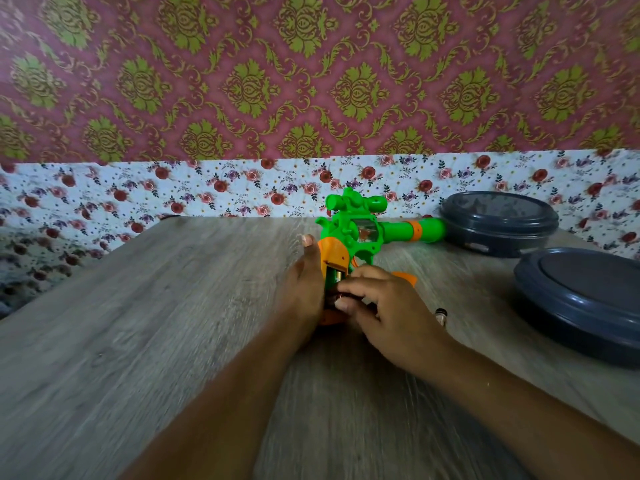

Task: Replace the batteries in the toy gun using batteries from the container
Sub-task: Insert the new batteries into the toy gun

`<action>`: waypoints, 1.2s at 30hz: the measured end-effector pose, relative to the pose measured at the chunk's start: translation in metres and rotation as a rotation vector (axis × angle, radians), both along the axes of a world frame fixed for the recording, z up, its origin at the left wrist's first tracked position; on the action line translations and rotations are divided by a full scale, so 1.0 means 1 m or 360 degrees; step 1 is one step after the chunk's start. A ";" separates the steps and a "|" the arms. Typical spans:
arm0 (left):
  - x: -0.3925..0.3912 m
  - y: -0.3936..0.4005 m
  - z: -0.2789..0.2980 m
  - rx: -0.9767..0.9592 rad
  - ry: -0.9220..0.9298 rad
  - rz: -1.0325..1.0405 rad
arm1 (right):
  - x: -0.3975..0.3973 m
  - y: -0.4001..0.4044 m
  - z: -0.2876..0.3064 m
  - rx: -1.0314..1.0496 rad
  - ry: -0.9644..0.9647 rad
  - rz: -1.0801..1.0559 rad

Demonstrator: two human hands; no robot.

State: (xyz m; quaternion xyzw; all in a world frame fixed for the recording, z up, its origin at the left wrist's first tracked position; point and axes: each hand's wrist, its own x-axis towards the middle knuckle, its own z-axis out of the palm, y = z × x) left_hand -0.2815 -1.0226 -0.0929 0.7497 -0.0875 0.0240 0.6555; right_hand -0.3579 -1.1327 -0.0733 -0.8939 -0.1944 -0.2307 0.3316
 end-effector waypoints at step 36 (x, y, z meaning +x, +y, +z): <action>0.014 -0.002 -0.010 -0.0108 0.0092 -0.0061 | -0.014 0.012 0.001 -0.0701 -0.0083 -0.0253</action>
